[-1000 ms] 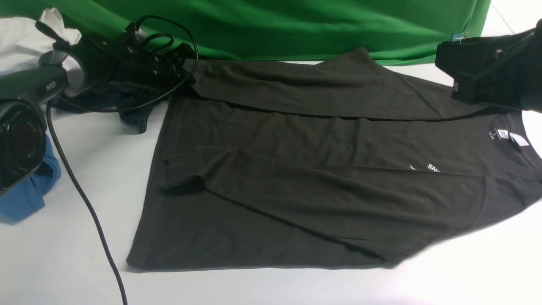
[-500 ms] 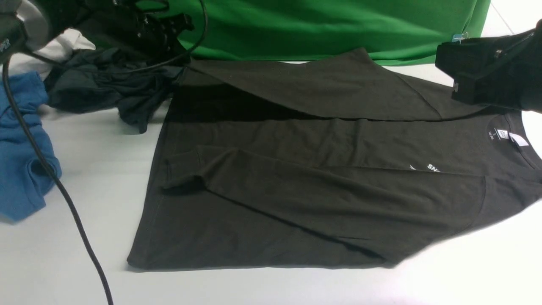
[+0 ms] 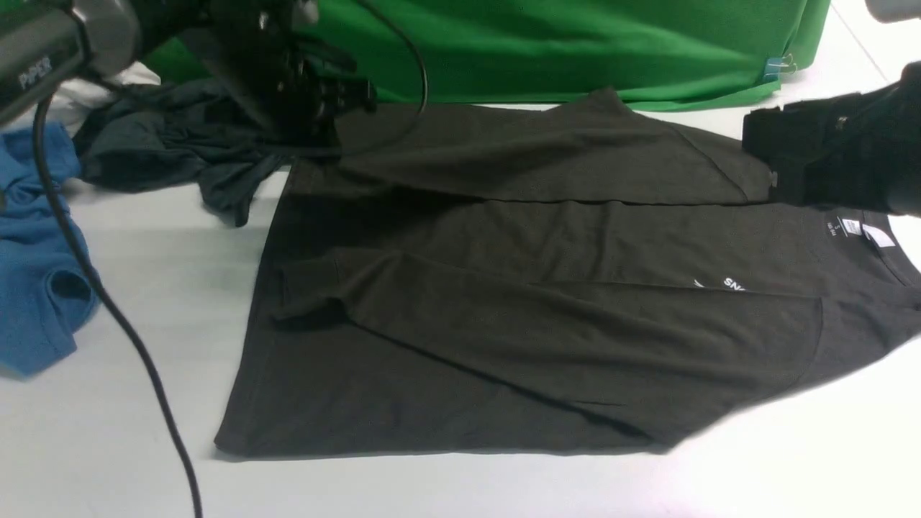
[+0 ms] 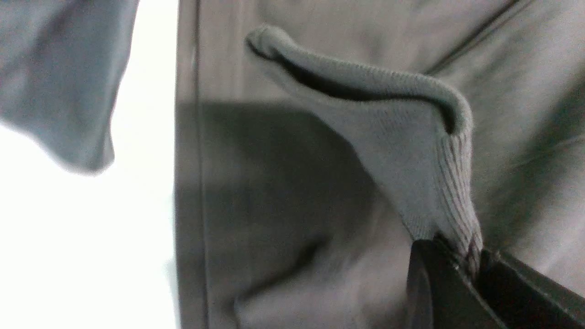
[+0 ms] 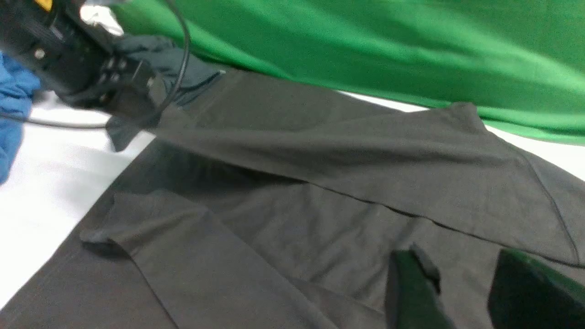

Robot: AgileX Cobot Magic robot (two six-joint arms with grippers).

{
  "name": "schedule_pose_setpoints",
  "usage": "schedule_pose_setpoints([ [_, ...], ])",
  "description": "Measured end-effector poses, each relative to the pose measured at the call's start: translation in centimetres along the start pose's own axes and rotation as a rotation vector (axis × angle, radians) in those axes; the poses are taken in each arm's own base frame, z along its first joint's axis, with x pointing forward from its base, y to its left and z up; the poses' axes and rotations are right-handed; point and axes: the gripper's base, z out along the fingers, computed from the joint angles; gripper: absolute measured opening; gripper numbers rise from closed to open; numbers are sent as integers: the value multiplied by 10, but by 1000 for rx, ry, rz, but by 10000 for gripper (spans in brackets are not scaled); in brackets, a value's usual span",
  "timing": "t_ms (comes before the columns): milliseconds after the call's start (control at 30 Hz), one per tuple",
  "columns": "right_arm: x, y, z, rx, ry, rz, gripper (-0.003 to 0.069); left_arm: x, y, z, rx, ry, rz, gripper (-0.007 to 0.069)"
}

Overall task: Fold a long-sleeved shirt on a white desktop.
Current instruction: 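Fold the left side of the dark shirt inward over its body with the left gripper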

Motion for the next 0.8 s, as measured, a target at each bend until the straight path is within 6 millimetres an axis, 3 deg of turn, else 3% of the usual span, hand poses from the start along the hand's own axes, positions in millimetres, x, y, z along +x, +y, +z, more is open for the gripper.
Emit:
schedule_pose_setpoints([
  [233,2,0,0,4,20,1,241,27,8,27,-35,61,-47,60],
  [300,3,0,0,5,29,1,241,30,7,30,-62,65,-12,97],
  [433,3,-1,0,6,36,1,241,32,5,25,-129,62,68,272],
  [533,5,-1,0,9,51,-7,241,33,7,12,-161,71,95,444],
  [567,5,-1,0,9,53,-8,241,33,7,11,-163,73,98,456],
  [600,6,-1,0,10,61,-20,241,35,7,1,-173,88,122,537],
  [667,6,-1,0,12,71,-27,241,39,7,-17,-178,112,165,629],
  [800,7,-1,0,13,80,-28,241,54,8,-51,-181,130,199,684],
])
